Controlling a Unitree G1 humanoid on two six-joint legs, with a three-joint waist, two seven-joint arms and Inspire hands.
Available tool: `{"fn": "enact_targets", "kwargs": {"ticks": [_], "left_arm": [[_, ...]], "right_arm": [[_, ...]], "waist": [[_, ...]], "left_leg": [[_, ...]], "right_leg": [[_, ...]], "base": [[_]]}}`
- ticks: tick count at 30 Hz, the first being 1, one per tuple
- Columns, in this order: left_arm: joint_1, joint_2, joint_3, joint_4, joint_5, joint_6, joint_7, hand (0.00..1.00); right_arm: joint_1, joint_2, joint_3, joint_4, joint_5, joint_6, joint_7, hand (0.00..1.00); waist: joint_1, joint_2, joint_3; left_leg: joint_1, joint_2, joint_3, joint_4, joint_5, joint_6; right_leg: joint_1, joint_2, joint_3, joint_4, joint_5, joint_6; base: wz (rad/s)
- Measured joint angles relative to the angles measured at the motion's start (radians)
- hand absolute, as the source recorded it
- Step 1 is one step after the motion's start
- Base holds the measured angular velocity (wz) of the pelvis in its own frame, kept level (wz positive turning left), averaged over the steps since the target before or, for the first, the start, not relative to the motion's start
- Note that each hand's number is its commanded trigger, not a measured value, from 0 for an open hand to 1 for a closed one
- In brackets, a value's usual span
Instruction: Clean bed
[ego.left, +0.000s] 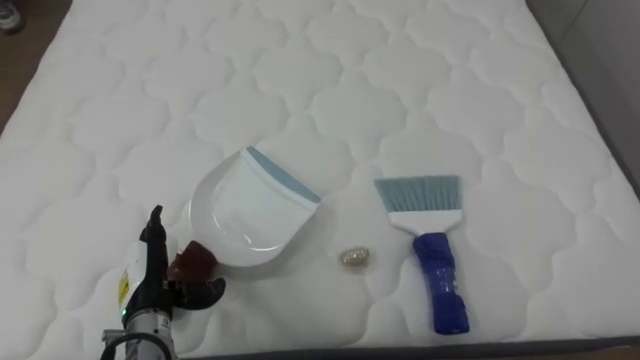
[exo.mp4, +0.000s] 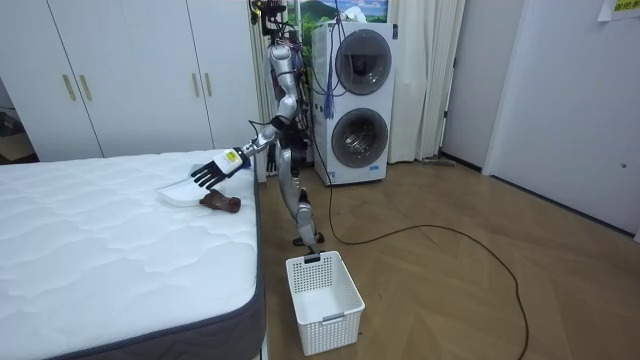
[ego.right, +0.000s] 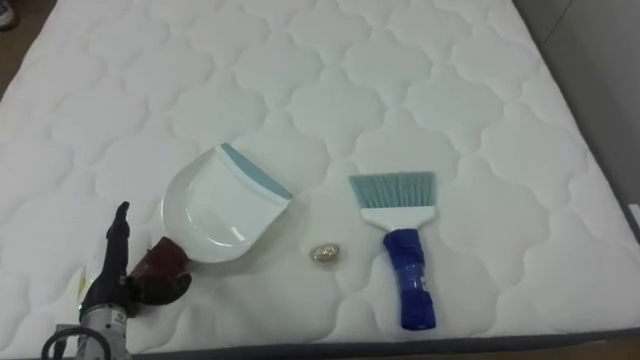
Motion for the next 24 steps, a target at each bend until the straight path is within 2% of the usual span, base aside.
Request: {"fn": "enact_targets", "kwargs": {"ticks": [18, 20, 24], "left_arm": [[-0.003, 0.001, -0.002, 0.017, 0.000, -0.004, 0.000, 0.00], [-0.017, 0.002, -0.010, 0.034, 0.000, -0.004, 0.000, 0.00], [-0.059, 0.003, -0.021, 0.085, 0.001, -0.005, -0.002, 0.00]], "right_arm": [[0.000, 0.000, 0.000, 0.002, 0.007, -0.001, -0.013, 0.00], [0.001, 0.000, 0.001, 0.003, 0.013, -0.001, -0.014, 0.00], [-0.009, 0.000, 0.001, 0.019, 0.043, -0.005, -0.011, 0.00]], "waist": [[-0.003, -0.003, 0.0019], [-0.001, -0.004, 0.0024], [-0.002, -0.008, 0.0046]], "left_leg": [[0.001, 0.000, -0.007, -0.001, 0.000, 0.000], [0.006, -0.001, -0.023, -0.002, 0.000, 0.000], [0.009, 0.001, -0.024, -0.008, 0.000, 0.000]], "right_leg": [[0.000, -0.001, -0.016, 0.002, 0.000, 0.000], [-0.002, -0.001, -0.020, 0.004, 0.000, 0.000], [0.004, -0.001, -0.021, 0.003, 0.000, 0.000]], "base": [[0.01], [0.02], [0.00]]}}
